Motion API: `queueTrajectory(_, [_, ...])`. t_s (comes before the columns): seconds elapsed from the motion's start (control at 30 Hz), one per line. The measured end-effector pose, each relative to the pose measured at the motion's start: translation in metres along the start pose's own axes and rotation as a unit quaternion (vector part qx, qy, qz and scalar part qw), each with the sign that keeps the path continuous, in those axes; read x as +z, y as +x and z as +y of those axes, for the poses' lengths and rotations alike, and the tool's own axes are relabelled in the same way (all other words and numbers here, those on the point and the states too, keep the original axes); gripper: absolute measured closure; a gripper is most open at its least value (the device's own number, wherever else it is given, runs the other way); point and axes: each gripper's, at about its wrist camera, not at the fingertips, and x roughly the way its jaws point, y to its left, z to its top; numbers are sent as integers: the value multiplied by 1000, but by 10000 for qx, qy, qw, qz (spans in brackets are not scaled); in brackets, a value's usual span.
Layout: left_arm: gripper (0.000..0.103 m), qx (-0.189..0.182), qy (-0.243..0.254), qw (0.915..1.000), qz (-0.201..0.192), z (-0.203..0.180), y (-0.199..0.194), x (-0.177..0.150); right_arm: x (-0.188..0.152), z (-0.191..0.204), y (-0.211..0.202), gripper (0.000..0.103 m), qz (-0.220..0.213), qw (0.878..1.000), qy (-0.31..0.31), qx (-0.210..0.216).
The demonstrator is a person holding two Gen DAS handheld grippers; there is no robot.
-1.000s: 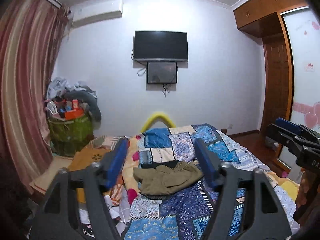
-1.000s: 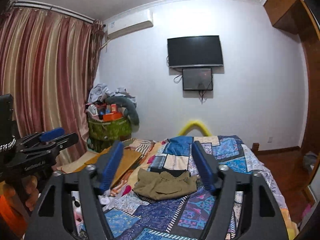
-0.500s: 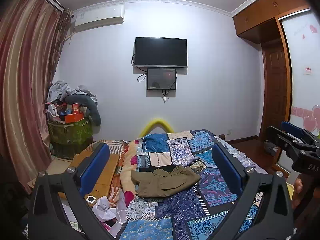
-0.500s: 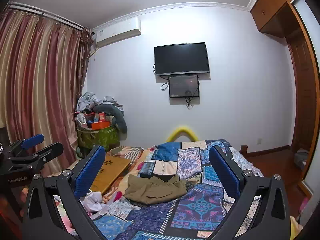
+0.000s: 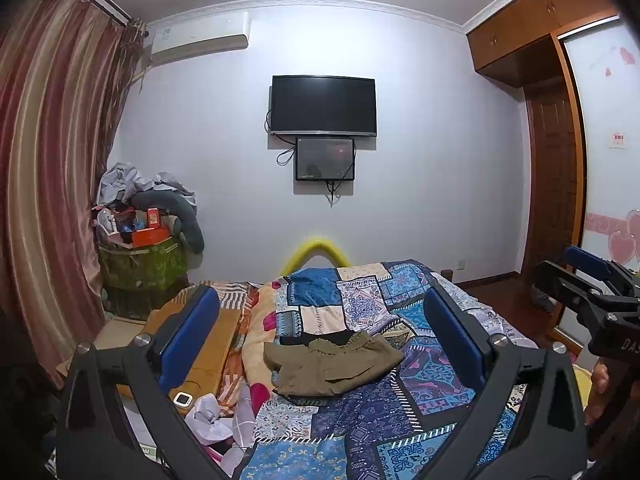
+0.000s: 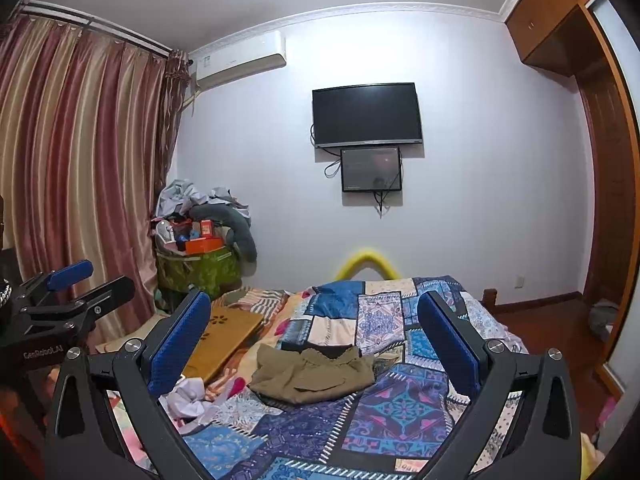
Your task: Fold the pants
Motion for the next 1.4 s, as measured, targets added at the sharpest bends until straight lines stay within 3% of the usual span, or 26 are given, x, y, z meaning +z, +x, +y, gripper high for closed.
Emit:
queueTrajectory(1.13, [0, -145, -108, 9997, 152, -3, 14, -9, -1, -12, -3, 0, 141, 9998, 131, -68])
queueTrajectory(1.4, [0, -318, -159, 9990, 288, -1, 19, -10, 0, -14, -3, 0, 156, 9998, 143, -34])
